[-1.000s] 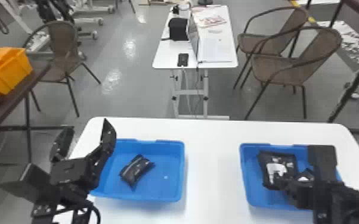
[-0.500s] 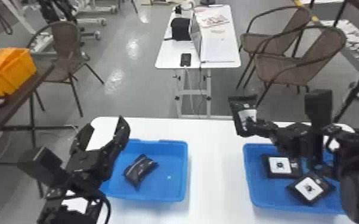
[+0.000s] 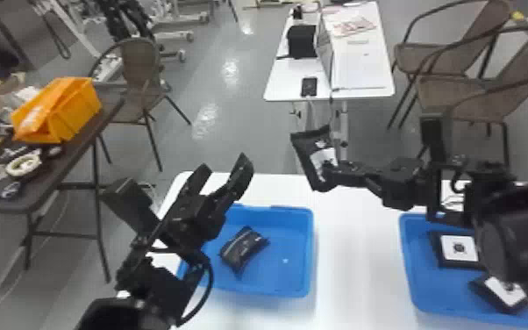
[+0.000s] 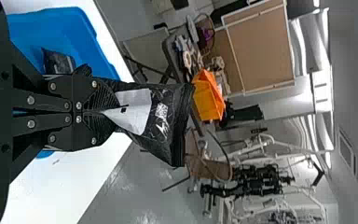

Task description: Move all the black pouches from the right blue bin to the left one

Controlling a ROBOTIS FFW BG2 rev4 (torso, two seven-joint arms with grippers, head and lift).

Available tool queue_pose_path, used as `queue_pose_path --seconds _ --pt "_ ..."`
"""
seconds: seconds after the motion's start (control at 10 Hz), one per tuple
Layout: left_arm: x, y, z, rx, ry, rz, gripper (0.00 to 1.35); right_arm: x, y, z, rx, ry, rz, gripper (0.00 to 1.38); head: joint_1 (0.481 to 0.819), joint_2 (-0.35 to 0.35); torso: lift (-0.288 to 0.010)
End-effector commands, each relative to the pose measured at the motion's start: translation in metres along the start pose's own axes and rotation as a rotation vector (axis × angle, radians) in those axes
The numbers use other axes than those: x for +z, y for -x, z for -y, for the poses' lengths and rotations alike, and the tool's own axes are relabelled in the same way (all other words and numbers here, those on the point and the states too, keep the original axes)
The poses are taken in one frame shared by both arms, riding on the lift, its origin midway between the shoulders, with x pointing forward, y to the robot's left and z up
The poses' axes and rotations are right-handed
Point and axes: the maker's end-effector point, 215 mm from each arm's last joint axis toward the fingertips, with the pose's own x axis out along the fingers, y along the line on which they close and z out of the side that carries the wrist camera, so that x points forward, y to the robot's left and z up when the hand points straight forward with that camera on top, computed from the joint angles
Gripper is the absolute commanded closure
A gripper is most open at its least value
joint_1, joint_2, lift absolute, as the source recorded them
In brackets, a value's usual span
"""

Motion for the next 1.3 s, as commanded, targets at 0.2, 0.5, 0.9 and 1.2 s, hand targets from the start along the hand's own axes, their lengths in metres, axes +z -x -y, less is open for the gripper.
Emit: queue_pose_path --seconds 0.2,0.5,0.9,1.2 --pt "-0.011 -0.02 0.026 -0.106 0.041 -0.1 0.19 -0.001 -0.044 -0.04 0.181 -0.033 -0.006 1.25 0.695 0.252 0.01" --pt "-0.025 -0.028 0.042 -0.176 0.048 -0.195 0.19 0.007 -0.063 -0.062 0.252 -0.022 -0.009 1.25 0.695 0.257 0.01" --pt "-0.041 -0.029 0.042 -0.171 0.063 -0.254 0.87 0.002 -0.071 -0.074 0.281 -0.049 -0.013 1.25 0.695 0.272 0.01" --pt "-0.03 -0.029 0.035 -0.144 0.03 -0.193 1.21 -0.005 -0.072 -0.074 0.282 -0.071 -0.017 1.25 0.695 0.278 0.01"
